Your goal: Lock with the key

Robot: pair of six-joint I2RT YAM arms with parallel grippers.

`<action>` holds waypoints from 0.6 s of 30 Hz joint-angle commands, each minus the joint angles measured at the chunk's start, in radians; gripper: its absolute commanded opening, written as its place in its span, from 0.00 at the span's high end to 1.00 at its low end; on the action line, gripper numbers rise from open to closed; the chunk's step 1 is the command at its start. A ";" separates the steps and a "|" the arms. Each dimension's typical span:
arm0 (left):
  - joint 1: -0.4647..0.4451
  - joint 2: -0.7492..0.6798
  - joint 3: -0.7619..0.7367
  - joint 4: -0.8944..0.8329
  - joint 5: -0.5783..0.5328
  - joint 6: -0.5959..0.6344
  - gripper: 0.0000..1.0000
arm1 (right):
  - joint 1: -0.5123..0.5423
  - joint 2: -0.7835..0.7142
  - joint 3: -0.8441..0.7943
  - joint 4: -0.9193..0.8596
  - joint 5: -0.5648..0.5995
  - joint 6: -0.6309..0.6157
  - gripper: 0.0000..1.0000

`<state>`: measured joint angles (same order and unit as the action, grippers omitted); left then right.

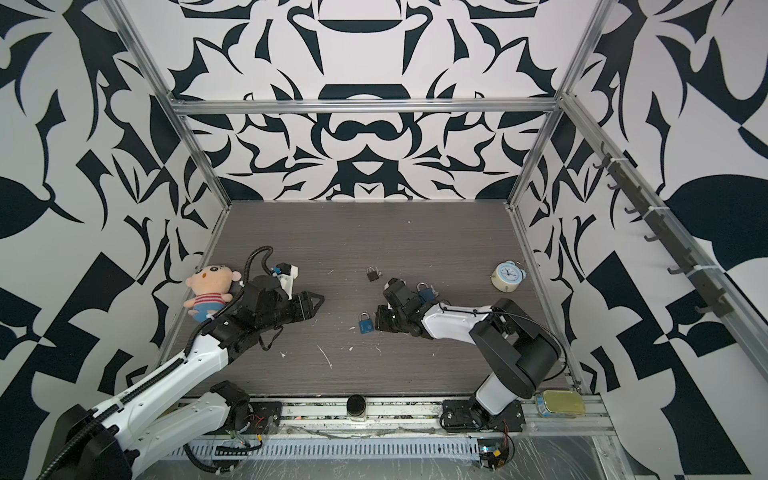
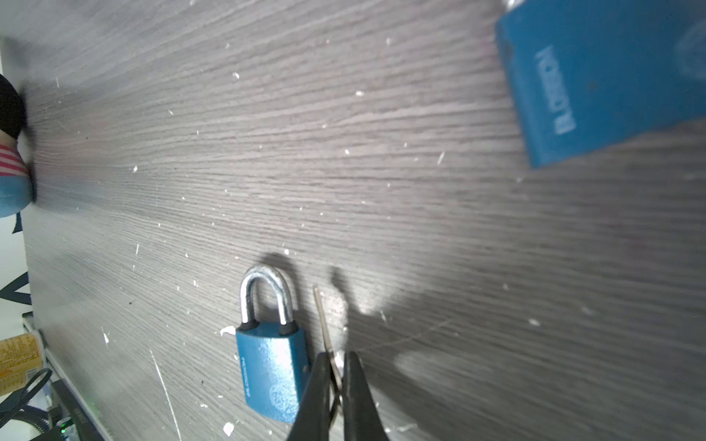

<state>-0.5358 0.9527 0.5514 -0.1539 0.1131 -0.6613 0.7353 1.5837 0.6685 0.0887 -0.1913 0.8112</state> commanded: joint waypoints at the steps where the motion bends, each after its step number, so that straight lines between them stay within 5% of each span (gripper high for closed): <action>1: 0.005 0.000 0.010 0.007 0.006 0.003 0.45 | 0.007 -0.006 0.005 0.023 -0.002 0.013 0.85; 5: 0.007 -0.002 0.007 0.008 0.006 0.003 0.45 | 0.013 -0.018 0.012 0.001 0.002 0.013 0.74; 18: 0.010 -0.031 0.010 0.001 -0.052 0.028 0.45 | 0.015 -0.156 0.104 -0.217 0.140 -0.095 0.73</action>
<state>-0.5320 0.9409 0.5514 -0.1539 0.0959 -0.6540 0.7441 1.4773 0.7128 -0.0509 -0.1310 0.7784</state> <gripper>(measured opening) 0.551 0.271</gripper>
